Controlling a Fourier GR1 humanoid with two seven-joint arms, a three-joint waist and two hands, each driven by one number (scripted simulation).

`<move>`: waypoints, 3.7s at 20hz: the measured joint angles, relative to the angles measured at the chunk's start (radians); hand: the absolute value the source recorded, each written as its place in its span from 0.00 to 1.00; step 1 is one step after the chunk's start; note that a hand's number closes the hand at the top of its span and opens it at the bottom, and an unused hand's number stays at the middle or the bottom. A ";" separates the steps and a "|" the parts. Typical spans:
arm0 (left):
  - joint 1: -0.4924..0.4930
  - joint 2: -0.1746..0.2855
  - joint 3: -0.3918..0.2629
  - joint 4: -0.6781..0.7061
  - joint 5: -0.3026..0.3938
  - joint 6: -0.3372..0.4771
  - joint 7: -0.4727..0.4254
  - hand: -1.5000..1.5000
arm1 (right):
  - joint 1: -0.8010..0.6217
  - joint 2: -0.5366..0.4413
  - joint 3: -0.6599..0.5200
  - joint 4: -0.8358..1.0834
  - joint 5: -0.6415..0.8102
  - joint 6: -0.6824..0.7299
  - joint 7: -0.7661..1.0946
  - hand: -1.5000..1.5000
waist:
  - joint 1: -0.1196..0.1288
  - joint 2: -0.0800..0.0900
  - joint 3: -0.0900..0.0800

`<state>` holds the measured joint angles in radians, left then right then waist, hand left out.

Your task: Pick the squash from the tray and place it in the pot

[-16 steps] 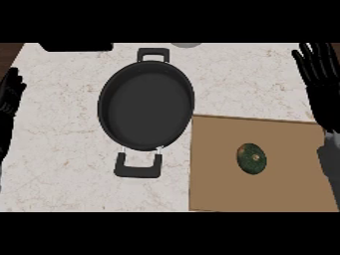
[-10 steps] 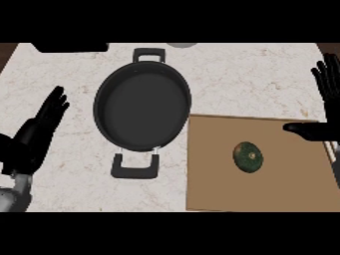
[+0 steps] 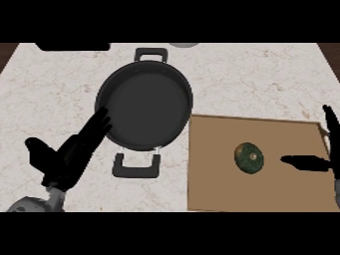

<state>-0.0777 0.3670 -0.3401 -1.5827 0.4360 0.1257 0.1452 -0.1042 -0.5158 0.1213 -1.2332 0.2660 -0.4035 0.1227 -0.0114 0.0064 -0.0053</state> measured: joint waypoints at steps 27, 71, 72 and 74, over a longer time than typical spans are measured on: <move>0.007 -0.051 0.014 -0.013 -0.007 -0.049 0.056 0.50 | -0.146 0.068 0.200 -0.728 0.163 0.431 1.074 0.00 | 0.015 -0.008 0.004; 0.045 -0.160 0.118 -0.029 -0.115 -0.140 0.103 0.50 | -0.016 0.376 0.099 -0.324 0.552 0.507 0.905 0.00 | 0.012 -0.007 0.005; 0.050 -0.158 0.128 -0.025 -0.114 -0.156 0.098 0.50 | -0.015 0.380 0.095 -0.328 0.556 0.510 0.904 0.00 | 0.012 -0.006 0.005; 0.052 -0.160 0.138 -0.047 -0.116 -0.166 0.116 0.50 | -0.038 0.398 0.080 -0.309 0.561 0.512 0.901 1.00 | 0.013 -0.007 0.005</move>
<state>-0.0252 0.2071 -0.2024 -1.6292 0.3196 -0.0407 0.2609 -0.1419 -0.1180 0.2008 -1.5418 0.8269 0.1082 1.0239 0.0014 -0.0002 -0.0002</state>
